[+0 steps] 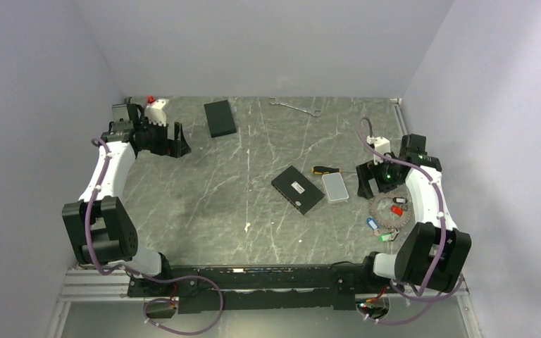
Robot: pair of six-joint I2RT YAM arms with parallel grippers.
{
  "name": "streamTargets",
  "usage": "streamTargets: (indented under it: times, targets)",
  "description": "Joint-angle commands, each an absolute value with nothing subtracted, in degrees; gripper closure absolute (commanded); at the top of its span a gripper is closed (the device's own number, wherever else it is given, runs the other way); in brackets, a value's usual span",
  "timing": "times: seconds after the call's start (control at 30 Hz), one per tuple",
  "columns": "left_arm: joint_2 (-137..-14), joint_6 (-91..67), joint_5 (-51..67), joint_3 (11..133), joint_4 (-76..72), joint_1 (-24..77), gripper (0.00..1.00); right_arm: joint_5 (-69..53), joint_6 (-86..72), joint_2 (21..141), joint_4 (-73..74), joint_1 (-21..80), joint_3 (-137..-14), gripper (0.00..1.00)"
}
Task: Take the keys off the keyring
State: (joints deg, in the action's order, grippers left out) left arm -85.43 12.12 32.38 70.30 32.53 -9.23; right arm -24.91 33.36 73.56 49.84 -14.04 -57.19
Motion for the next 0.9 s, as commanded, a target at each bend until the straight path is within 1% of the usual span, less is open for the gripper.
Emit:
streamTargets:
  times: [0.0, 0.07, 0.13, 0.33, 0.57, 0.77, 0.87]
  targets:
    - [-82.9, 10.8, 37.1, 70.6, 31.1, -9.3, 0.01, -20.4, 39.3, 73.1, 51.4, -16.1, -54.8, 0.0]
    - [-82.9, 11.0, 38.1, 70.4, 31.2, -9.3, 0.01, -19.8, 38.3, 74.1, 48.6, -16.2, -54.3, 0.02]
    - [-83.0, 11.1, 39.5, 70.3, 31.4, -9.3, 0.01, -19.3, 37.9, 76.5, 47.1, -16.0, -54.8, 0.06]
    - [-82.4, 10.8, 38.9, 69.9, 31.2, -9.3, 0.01, -14.7, 36.5, 83.3, 40.3, -15.9, -55.3, 0.28]
    - [-83.1, 10.9, 39.8, 70.1, 31.5, -9.3, 0.01, -13.9, 36.1, 88.8, 36.8, -15.2, -54.7, 0.35]
    - [-83.6, 10.8, 40.4, 70.2, 31.7, -9.3, 0.01, -13.9, 35.8, 91.8, 36.4, -13.0, -53.8, 0.45]
    - [-83.5, 10.8, 40.3, 70.2, 31.6, -9.3, 0.01, -13.6, 35.8, 92.0, 36.7, -12.7, -53.1, 0.53]
